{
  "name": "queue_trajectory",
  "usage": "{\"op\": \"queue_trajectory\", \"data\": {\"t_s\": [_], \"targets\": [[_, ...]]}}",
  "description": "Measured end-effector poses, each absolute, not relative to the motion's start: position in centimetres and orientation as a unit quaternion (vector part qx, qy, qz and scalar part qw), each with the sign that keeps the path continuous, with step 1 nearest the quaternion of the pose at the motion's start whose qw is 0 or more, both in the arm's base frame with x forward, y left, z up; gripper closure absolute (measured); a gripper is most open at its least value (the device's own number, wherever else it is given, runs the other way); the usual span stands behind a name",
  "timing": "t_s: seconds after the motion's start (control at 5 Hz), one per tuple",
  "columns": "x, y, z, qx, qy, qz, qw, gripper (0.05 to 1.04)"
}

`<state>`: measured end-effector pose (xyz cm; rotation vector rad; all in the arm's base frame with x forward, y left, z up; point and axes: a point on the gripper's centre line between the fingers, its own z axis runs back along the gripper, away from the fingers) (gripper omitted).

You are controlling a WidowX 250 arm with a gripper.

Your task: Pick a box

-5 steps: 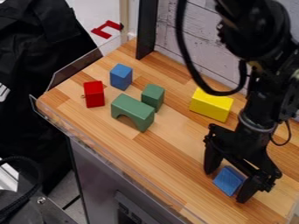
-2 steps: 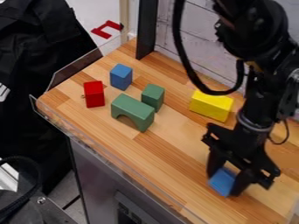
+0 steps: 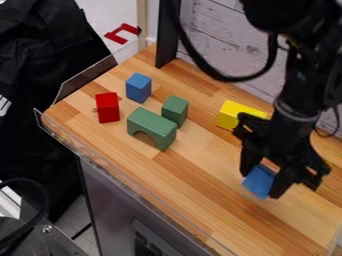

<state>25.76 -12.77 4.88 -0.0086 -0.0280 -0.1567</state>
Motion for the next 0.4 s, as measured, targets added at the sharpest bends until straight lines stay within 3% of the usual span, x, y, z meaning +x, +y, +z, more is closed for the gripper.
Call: {"op": "queue_trajectory", "data": {"t_s": [0.4], "targets": [[27.7, -12.3, 6.4, -0.031, -0.032, -0.054, 0.998, 0.520]]}}
